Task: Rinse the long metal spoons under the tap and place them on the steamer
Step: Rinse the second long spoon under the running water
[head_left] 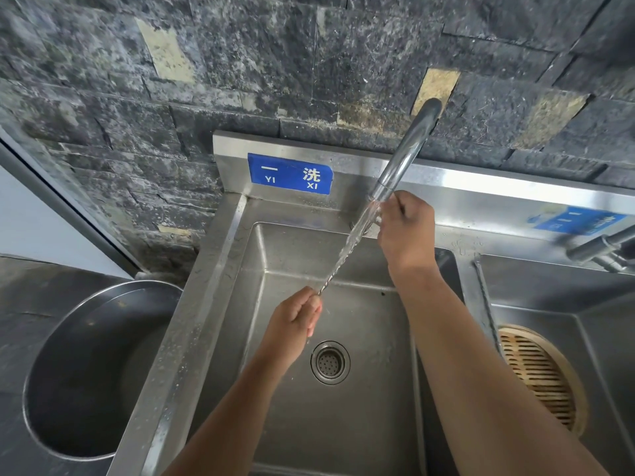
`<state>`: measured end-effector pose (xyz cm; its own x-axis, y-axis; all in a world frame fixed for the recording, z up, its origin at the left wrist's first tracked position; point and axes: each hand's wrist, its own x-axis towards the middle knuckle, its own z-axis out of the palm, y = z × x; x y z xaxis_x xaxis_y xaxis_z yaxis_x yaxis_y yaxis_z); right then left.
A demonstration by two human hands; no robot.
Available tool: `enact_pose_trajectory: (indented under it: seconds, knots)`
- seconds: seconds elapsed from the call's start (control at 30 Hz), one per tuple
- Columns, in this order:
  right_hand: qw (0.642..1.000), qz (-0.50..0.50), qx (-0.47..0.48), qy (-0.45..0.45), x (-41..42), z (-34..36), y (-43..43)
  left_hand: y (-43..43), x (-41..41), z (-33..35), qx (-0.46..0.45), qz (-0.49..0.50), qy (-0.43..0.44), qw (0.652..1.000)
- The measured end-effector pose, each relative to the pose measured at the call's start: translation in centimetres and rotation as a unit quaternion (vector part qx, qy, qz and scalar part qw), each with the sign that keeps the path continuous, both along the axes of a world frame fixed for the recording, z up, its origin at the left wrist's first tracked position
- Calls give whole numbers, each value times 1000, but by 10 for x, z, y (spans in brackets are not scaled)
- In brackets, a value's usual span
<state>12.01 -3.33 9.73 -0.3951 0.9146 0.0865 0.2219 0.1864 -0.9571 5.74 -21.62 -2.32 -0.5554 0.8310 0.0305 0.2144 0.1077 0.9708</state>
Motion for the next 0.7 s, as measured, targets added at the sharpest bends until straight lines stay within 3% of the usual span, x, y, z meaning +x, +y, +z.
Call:
enact_pose_trajectory:
  seconds: [0.13,0.27,0.4,0.53,0.7]
  knots:
    - [999,10,-18,32,4,9,-3,-2,-4,-8,-5,1,-43,999]
    - [984,27,-116,131,9,20,-3,1,-10,-5,7,9,-222,975]
    - [971,-9,-189,148,29,14,-1,10,-21,5,-9,30,-349,937]
    - [945,-15,-257,202,59,-1,4,19,-15,11,-41,41,-363,930]
    - [952,-52,-255,162,107,-27,37,30,25,7,-106,-31,-254,961]
